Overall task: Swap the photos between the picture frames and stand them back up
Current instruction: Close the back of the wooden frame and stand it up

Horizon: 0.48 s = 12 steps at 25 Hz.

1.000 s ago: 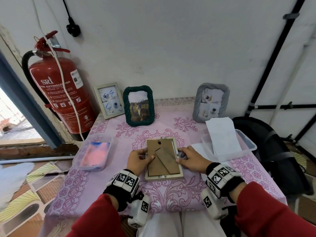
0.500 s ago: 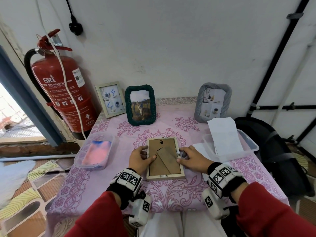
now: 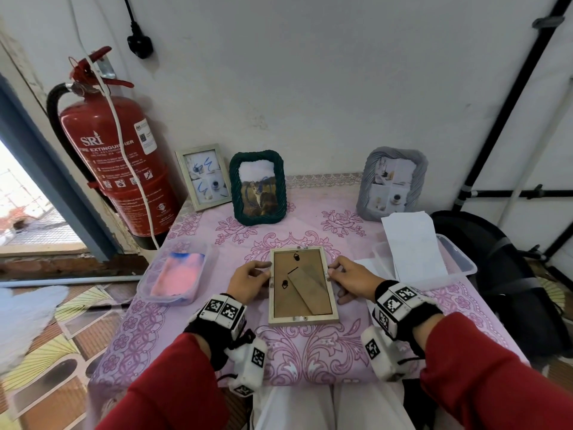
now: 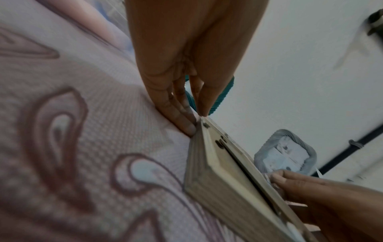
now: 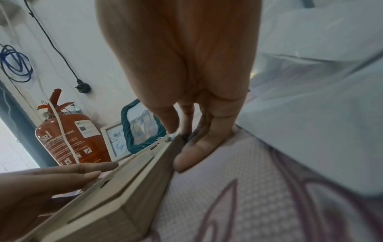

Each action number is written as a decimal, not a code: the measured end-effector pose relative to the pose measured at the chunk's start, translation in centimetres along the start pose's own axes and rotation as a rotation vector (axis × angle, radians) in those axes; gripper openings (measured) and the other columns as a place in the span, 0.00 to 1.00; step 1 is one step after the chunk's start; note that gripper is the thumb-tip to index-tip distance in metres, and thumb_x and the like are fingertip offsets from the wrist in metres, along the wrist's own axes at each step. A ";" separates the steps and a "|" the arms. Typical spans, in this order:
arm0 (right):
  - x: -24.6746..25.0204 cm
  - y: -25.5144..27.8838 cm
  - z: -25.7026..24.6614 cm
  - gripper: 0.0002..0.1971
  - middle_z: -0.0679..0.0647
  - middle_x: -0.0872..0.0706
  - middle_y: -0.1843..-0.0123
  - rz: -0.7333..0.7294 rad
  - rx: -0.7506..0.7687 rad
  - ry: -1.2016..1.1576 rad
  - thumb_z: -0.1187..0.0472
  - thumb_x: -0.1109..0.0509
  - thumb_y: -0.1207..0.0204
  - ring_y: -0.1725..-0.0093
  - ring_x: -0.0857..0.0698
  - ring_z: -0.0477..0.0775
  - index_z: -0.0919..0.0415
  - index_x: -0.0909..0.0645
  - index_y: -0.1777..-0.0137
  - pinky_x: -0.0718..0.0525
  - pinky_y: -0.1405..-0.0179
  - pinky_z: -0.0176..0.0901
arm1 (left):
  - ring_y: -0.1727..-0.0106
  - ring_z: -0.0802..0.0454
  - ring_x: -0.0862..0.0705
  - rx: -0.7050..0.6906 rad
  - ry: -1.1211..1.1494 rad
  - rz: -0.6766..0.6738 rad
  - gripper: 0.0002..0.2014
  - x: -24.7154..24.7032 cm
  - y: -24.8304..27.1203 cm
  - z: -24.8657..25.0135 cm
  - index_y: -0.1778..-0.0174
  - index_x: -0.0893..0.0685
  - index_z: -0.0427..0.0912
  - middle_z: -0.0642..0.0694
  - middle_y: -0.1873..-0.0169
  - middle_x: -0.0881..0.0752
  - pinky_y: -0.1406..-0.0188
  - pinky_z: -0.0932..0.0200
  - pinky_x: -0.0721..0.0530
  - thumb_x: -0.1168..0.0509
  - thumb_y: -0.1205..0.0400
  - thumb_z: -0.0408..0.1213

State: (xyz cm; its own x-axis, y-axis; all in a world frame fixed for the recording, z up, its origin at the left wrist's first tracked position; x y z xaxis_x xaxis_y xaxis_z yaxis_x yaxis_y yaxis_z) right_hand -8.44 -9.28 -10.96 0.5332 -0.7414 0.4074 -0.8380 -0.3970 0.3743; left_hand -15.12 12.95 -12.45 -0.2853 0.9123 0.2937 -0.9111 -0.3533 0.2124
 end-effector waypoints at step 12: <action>0.3 -1.0 0.4 0.09 0.57 0.24 0.64 0.039 -0.012 0.002 0.55 0.36 0.19 0.80 0.24 0.51 0.60 0.29 0.48 0.13 0.79 0.46 | 0.79 0.62 0.16 -0.010 0.127 -0.064 0.09 0.0 -0.2 0.0 0.44 0.21 0.33 0.43 0.70 0.24 0.81 0.64 0.15 0.36 0.20 0.23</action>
State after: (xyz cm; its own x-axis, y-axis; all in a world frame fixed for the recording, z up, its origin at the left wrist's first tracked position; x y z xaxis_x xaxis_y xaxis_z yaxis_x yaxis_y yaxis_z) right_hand -7.53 -9.31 -11.55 0.5000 -0.7554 0.4234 -0.8569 -0.3611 0.3678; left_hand -14.93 12.99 -12.54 -0.2613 0.9520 0.1596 -0.9313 -0.2921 0.2177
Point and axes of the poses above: each hand's wrist, its own y-axis away from the middle knuckle, its own x-axis out of the back of the hand, z = x × y, the point moved 2 cm from there along -y, towards the middle knuckle
